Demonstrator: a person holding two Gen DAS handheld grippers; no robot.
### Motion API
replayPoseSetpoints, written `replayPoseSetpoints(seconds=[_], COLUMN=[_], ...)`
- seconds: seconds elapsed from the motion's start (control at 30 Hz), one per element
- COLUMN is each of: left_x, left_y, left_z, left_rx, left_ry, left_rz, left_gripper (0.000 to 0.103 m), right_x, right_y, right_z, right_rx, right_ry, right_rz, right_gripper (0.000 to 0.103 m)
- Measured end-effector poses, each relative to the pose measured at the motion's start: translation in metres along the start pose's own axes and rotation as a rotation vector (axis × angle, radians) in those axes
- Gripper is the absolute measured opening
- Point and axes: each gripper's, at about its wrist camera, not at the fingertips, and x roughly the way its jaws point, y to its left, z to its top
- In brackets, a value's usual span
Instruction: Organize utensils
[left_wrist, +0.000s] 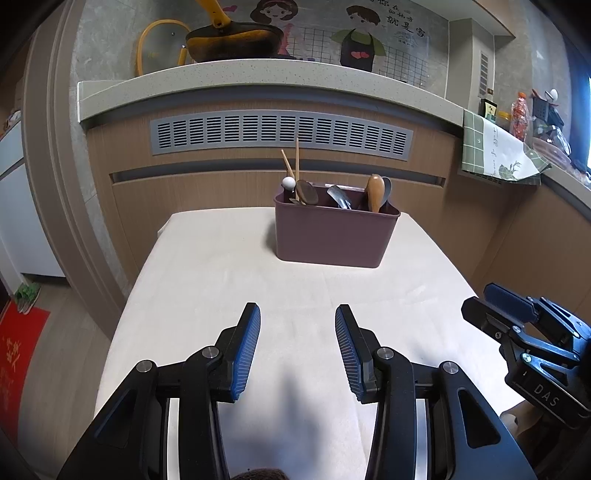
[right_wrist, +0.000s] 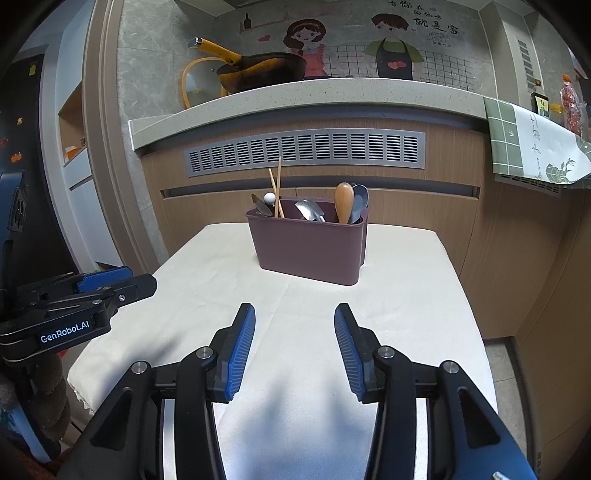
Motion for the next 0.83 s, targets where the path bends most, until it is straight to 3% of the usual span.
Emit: replayPoseSetpoints(seconds=[0.83], left_x=[0.0063], left_y=[0.0025], left_z=[-0.0052], left_rx=[-0.002], left_ry=[0.023], left_rz=[0.021], left_gripper=[0.043], right_x=[0.0042], right_y=[0.0013], right_z=[-0.0051], right_rx=[0.005], right_ry=[0.022], right_rz=[-0.006], right_gripper=[0.043])
